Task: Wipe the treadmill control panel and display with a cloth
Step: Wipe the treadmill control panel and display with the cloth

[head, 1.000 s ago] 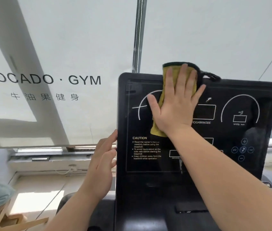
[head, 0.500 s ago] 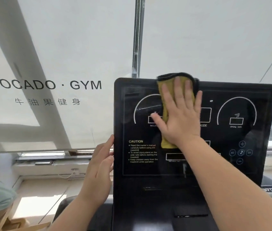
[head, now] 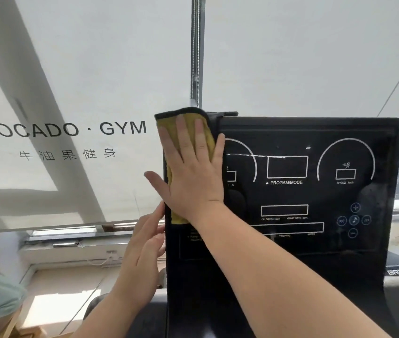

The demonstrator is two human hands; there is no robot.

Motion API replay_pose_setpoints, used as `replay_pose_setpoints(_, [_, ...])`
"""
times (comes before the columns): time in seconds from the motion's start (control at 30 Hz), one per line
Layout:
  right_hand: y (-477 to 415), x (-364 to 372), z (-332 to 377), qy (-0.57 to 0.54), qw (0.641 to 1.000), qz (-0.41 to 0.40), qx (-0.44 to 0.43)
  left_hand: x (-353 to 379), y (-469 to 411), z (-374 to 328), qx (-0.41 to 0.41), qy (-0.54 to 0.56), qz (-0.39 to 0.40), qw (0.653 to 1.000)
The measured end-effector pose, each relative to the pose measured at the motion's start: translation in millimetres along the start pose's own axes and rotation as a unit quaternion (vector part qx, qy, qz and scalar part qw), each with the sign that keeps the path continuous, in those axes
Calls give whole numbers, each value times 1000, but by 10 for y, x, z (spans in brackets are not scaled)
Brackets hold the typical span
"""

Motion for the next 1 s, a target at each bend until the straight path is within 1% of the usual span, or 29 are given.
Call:
replay_pose_setpoints(0.1, [83,27,-193,13,997,-3,-75,-5,2,1,9,-1,-12,1000])
replay_pose_setpoints(0.13, [116,18,-320,18,996,-8,-88,-2,3,2,12,0,-16,1000])
replay_pose_setpoints(0.2, [162,-7,-676,33,997,-18,-66,8,6,-10,16,1,-20,1000])
replay_pose_setpoints(0.23, [176,-26,-903,38,998,-25,-34,6,7,-11,17,0,-21,1000])
replay_pose_setpoints(0.3, [226,-58,-1445,28,997,-34,60,2,12,-1,16,-1,-18,1000])
replay_pose_setpoints(0.4, [383,-85,-2096,-31,973,-36,227,-5,7,17,12,-2,-16,1000])
replay_pose_setpoints(0.47, [446,-65,-2139,-71,948,-43,308,-13,-3,21,12,-2,-28,1000])
replay_pose_setpoints(0.53, [454,-39,-1925,-97,929,-50,352,0,-6,9,16,-14,-39,999])
replay_pose_setpoints(0.57, [444,-26,-1753,-100,931,-45,347,8,-5,8,17,-20,-43,999])
replay_pose_setpoints(0.6, [438,-7,-1544,-91,943,-33,318,12,3,17,18,-27,-46,998])
replay_pose_setpoints(0.7, [554,136,-857,-29,988,14,152,13,26,94,23,-57,-50,997])
replay_pose_setpoints(0.8, [844,312,-448,4,999,43,0,72,88,131,49,-126,-54,989])
replay_pose_setpoints(0.93, [1269,464,-577,39,991,38,-122,183,225,187,90,-194,-59,975])
replay_pose_setpoints(1.0, [1414,485,-824,54,988,24,-139,209,308,239,92,-213,-63,971])
Point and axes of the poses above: each hand's wrist, its own y-axis away from the middle knuckle, its own x-axis out of the palm, z = x × y, the point moved 7 cm from there along -y, towards the middle knuckle, and after that the axes turned 10 degrees about x, right-handed, at the moved point
